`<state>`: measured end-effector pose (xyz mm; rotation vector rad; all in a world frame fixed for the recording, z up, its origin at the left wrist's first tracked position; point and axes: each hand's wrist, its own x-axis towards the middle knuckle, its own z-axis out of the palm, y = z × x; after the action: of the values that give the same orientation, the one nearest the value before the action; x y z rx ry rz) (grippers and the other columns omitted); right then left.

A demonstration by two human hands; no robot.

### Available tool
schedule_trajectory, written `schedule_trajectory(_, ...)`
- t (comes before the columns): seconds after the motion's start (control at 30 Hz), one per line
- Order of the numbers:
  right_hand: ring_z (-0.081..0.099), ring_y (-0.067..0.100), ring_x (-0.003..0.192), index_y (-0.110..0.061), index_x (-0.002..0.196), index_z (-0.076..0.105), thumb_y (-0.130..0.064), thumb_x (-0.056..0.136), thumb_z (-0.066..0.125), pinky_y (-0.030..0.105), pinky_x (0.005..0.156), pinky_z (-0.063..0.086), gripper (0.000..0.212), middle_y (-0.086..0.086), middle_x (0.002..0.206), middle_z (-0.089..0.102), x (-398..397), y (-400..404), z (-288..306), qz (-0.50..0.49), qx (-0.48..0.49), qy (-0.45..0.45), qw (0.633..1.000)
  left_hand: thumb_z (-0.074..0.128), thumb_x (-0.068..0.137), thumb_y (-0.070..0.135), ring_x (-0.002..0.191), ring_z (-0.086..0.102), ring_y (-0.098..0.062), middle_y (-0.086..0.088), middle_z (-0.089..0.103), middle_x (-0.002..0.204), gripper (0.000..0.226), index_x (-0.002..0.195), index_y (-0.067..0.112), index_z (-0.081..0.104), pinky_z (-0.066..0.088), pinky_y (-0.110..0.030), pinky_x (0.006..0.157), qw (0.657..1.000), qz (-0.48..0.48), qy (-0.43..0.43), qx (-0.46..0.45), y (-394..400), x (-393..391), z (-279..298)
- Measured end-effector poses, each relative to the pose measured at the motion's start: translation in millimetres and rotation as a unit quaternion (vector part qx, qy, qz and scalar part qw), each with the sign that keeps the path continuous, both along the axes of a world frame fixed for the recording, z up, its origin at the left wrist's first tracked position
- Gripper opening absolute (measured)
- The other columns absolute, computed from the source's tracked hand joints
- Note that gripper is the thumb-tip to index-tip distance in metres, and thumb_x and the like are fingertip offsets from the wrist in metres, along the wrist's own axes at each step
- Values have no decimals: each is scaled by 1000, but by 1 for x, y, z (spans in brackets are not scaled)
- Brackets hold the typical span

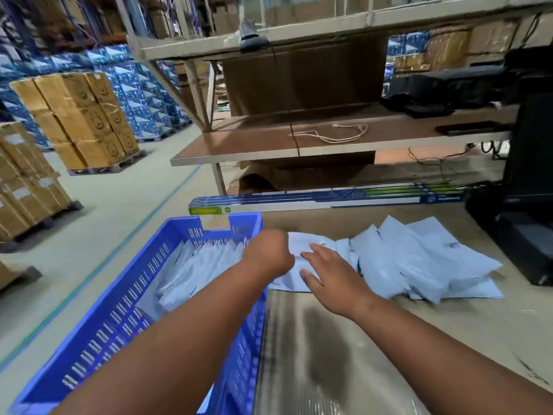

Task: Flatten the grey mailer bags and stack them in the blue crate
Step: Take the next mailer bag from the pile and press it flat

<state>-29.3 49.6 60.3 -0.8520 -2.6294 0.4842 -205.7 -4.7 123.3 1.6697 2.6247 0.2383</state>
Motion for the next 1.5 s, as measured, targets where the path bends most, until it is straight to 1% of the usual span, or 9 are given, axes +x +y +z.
schedule_trajectory(0.2,42,34,145,-20,148,52,-49,97,44,41,113,42,59,7,158,41,44,26,-45,-54,-54,-90,993,70,89,36,114,61,-34,-9,55,126,50,130,17,51,43,-43,78,987,-107,77,-89,45,41,-77)
schedule_trajectory(0.33,24,33,157,-22,162,29,-54,101,50,45,122,35,72,10,171,20,68,34,-89,-59,-87,-121,987,74,83,37,131,47,-33,-8,43,140,72,142,20,38,49,-51,95,978,-123,109,-132,69,43,-121)
schedule_trajectory(0.43,11,28,162,-21,169,9,-58,103,50,39,129,21,86,8,176,3,87,33,-118,-58,-130,-120,982,73,79,37,137,43,-30,-4,40,145,81,148,26,32,40,-57,108,971,-122,116,-170,76,43,-135)
schedule_trajectory(0.57,4,25,163,-22,170,3,-55,105,51,33,129,14,87,7,177,-3,107,25,-129,-54,-114,-116,985,72,75,38,132,45,-32,-4,41,144,90,152,29,27,29,-63,114,965,-118,149,-182,78,52,-139)
schedule_trajectory(0.83,8,20,162,-35,168,11,-59,103,49,34,128,23,79,-3,177,-4,155,13,-122,-59,-115,-55,990,57,78,64,126,45,-33,-2,46,137,81,148,32,32,29,-64,111,979,-117,91,-139,49,95,-149)
schedule_trajectory(1.1,13,19,160,-32,167,22,-56,104,51,26,125,18,74,-2,176,7,215,8,-130,-60,-100,-43,992,59,73,57,100,52,-33,-2,52,115,73,138,25,53,41,-56,95,976,-210,64,16,-16,164,-176)
schedule_trajectory(1.2,16,19,160,-32,166,24,-58,102,49,26,126,18,74,-2,176,9,227,5,-139,-37,-88,-47,994,55,83,64,116,53,-32,-4,56,132,76,149,26,50,38,-65,105,975,-210,70,19,-25,168,-188)
schedule_trajectory(1.33,12,17,161,-34,166,23,-59,104,47,25,125,15,72,-6,177,1,230,5,-141,-22,-88,-65,994,47,97,65,140,43,-29,-2,46,154,76,162,30,31,19,-68,121,986,-130,92,-53,3,125,-182)
schedule_trajectory(1.5,6,15,162,-36,167,20,-57,105,47,22,124,7,71,-8,177,-3,228,3,-138,-15,-86,-73,994,53,90,69,133,47,-32,-2,50,143,85,160,28,30,23,-64,121,988,-85,99,-81,21,85,-165)
